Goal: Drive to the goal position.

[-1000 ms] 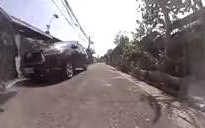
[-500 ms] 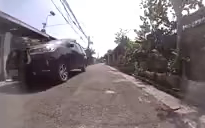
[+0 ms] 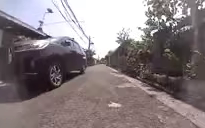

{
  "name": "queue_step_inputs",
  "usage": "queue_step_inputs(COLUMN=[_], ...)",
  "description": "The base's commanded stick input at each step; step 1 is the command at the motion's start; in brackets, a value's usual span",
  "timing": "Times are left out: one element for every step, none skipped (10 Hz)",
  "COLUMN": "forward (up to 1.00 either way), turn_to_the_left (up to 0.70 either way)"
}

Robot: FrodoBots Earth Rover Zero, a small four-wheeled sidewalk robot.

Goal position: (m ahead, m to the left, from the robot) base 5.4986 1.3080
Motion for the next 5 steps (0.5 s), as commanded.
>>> queue_step_inputs(forward=[1.0, 1.0, 1.0, 1.0, 1.0], turn_to_the_left=[0.0, 0.0, 0.0, 0.0, 0.0])
